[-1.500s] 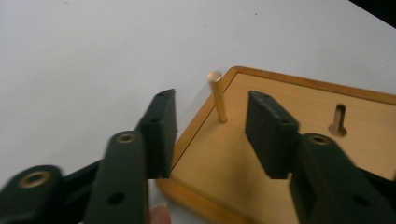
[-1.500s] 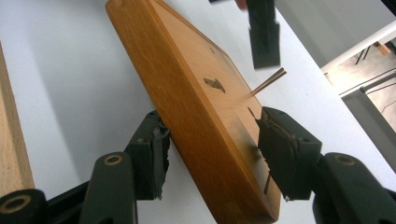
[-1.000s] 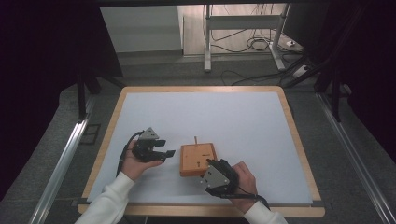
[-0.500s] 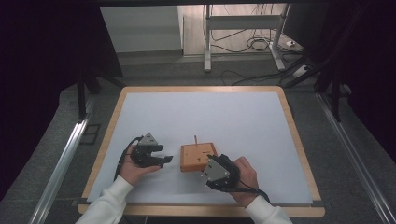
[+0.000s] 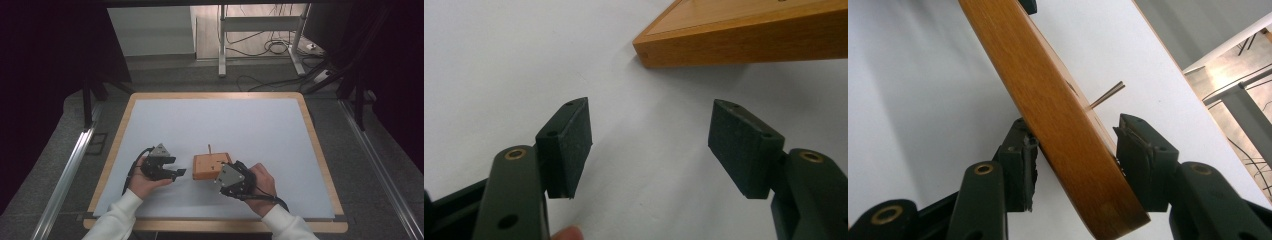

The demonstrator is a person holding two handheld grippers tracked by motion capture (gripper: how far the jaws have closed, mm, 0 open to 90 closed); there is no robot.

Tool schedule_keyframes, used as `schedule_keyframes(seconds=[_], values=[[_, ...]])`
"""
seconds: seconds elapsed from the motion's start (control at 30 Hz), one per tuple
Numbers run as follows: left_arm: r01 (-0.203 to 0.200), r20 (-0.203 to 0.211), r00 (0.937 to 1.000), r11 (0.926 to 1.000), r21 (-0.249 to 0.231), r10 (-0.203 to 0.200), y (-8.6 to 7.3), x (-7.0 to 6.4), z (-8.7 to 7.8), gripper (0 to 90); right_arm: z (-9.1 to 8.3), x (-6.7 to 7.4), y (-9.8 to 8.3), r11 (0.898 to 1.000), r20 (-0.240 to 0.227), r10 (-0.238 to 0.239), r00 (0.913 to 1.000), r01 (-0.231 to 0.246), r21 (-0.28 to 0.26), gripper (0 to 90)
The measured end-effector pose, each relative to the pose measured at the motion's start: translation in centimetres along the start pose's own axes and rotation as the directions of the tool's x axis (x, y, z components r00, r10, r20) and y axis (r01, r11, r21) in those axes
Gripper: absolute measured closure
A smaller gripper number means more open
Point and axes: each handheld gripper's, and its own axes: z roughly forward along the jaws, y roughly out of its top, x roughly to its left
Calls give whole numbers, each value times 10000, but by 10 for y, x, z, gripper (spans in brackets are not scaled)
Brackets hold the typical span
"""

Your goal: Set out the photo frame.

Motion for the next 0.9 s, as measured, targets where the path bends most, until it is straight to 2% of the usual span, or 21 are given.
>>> schedule_keyframes(seconds=[0.2, 0.57, 0.77, 0.9], values=[[32, -8, 10000, 10000, -31, -32, 0, 1, -1, 337, 1, -5, 5, 9999, 71, -108, 9999, 108, 114, 549], [47, 20, 10000, 10000, -71, -47, -1, 2, -1, 332, 6, -17, 16, 9994, -149, -260, 9995, 264, 210, 588], [67, 31, 10000, 10000, -56, -67, -1, 3, -1, 329, 8, -24, 22, 9981, -206, -482, 9986, 489, 378, 654], [83, 34, 10000, 10000, -45, -83, -1, 3, -1, 326, 10, -32, 23, 9993, -340, -266, 9991, 276, 266, 660]])
